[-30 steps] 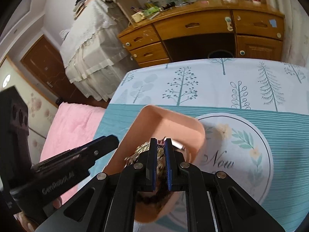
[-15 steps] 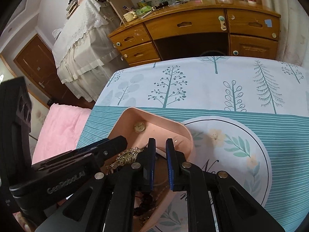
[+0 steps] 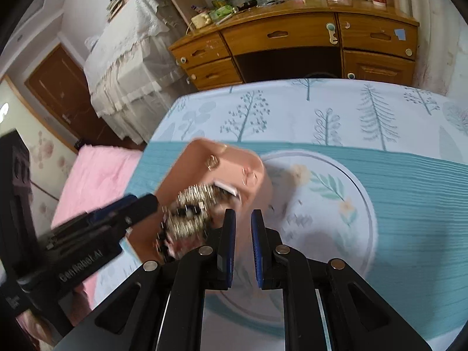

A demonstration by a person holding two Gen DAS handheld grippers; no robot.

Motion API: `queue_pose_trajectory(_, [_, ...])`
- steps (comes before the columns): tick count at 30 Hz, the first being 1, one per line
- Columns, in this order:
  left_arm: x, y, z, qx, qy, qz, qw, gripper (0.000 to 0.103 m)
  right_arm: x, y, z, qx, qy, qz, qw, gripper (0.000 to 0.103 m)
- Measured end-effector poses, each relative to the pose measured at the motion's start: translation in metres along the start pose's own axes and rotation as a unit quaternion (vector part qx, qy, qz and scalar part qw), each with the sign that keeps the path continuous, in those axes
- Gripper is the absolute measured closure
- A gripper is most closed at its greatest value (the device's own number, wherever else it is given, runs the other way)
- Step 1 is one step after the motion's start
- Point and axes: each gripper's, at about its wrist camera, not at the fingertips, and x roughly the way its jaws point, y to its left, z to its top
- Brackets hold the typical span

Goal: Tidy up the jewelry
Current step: 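Carry the brooch and ring into the pink box and release both, then move the right tool back toward the last ring with pink stone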

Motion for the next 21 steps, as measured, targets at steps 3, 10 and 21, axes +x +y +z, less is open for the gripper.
queue_pose_trajectory(3, [-0.021,-0.011,-0.015,0.012,-0.017,-0.004,0.9998,0.069,-0.017,-0.003,-0.018,-0.02,0.011,-0.008,1.0,0.092])
queue_pose_trajectory(10, [-0.059,-0.043,-0.047,0.054,-0.037,-0.013,0.9978,0.068,-0.059,-0.01,-0.051,-0.043,0.019,-0.013,0.999,0.085])
queue_pose_trajectory(21, [-0.066,-0.048,-0.088,0.067,-0.017,-0.011,0.9976,0.056,-0.076,-0.023,-0.081,-0.066,0.053,-0.04,0.996,0.07])
